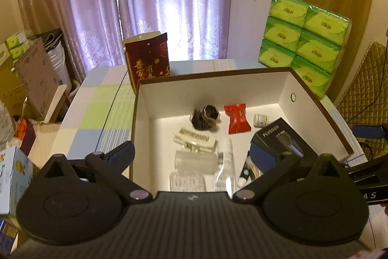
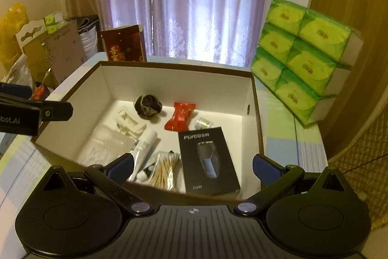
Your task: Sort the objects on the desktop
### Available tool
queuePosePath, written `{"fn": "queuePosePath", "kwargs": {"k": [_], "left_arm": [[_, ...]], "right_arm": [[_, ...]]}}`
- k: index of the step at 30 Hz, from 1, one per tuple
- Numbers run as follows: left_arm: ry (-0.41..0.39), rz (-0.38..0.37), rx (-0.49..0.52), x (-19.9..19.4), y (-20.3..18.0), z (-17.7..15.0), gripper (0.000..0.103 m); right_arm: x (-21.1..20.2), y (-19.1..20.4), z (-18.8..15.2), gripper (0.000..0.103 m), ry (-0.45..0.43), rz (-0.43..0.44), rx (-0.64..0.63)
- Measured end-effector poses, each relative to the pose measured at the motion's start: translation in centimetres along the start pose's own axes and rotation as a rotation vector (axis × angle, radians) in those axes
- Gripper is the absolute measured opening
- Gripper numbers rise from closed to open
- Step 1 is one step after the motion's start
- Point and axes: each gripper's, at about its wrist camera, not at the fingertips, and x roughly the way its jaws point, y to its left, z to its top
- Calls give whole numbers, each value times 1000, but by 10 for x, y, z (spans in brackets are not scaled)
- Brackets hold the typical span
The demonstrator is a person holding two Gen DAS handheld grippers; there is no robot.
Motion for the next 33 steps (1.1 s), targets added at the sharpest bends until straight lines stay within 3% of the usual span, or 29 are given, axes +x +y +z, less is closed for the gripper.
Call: {"fn": "queuePosePath", "kwargs": {"k": [8,14,18,26,33], "left_arm": [[0,26,-29,-36,1,-23,101],[19,0,-38,-52,2,-37,101],[59,-36,-72,-56,8,-43,100],[47,-37,-46,-67,22,-50,100],[45,-39,-42,-77,30,-55,100]], "right_arm": [[-25,5,-11,101,22,36,57],[-43,14,-21,101,31,53,127],[-50,20,-25,101,36,43,167],[-58,35,-36,101,40,14,229],[-68,47,-36,101,38,0,208]]}}
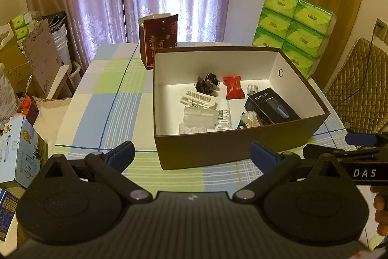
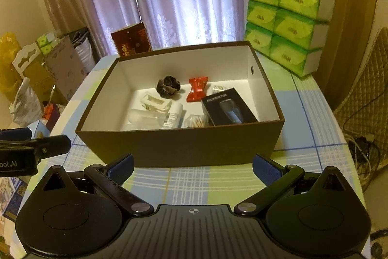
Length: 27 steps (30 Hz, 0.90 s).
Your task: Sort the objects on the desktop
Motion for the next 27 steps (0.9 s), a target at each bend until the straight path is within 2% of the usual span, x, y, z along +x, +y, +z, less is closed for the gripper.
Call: {"fn": "queuePosePath", "kwargs": {"k": [10,27], "left_arm": [[-9,65,-9,-17,-6,-11,100],[-10,103,-29,-54,-50,-45,100]], "right_arm": [[-15,0,-8,101,-3,21,-24],[-63,-26,-39,101,-7,45,-69]]}}
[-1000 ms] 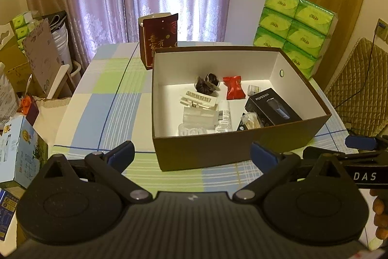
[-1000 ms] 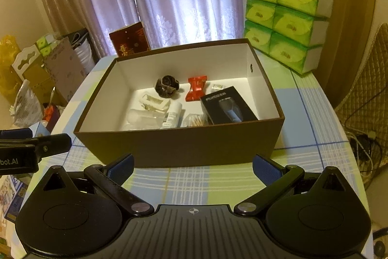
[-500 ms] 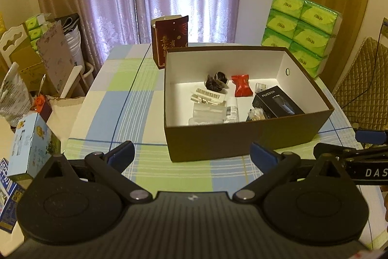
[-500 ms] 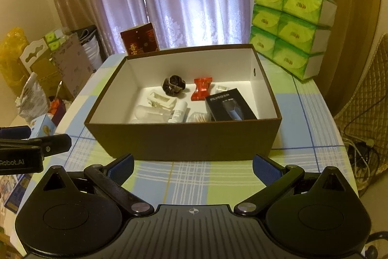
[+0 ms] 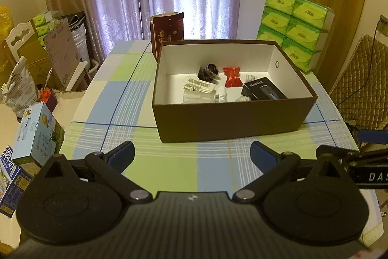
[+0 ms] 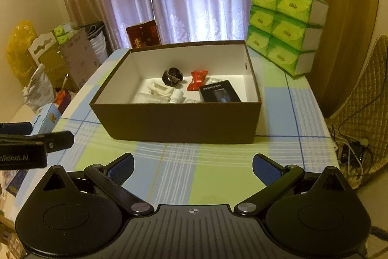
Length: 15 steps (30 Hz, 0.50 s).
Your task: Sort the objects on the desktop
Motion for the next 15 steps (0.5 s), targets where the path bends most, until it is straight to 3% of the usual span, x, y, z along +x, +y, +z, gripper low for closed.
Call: {"fn": "queuePosePath", "kwargs": {"k": [15], "left_arm": [[-13,39,-23,-31,-16,-24,100]], "right_arm": [[-27,-1,-16,101,-18,6,-73]]}}
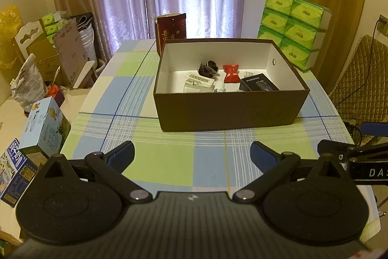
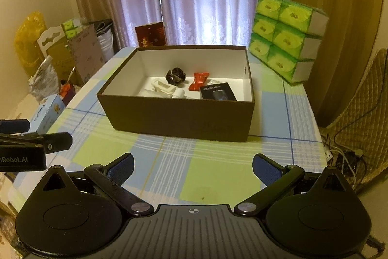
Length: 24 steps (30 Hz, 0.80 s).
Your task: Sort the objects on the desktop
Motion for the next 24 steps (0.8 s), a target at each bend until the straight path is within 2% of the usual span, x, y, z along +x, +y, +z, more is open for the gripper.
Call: {"fn": "queuePosePath", "kwargs": {"k": [24], "left_arm": [[35,6,17,-11,-3,-26,100]], "right_arm": [[-6,8,-27,101,41,7,-16]]}}
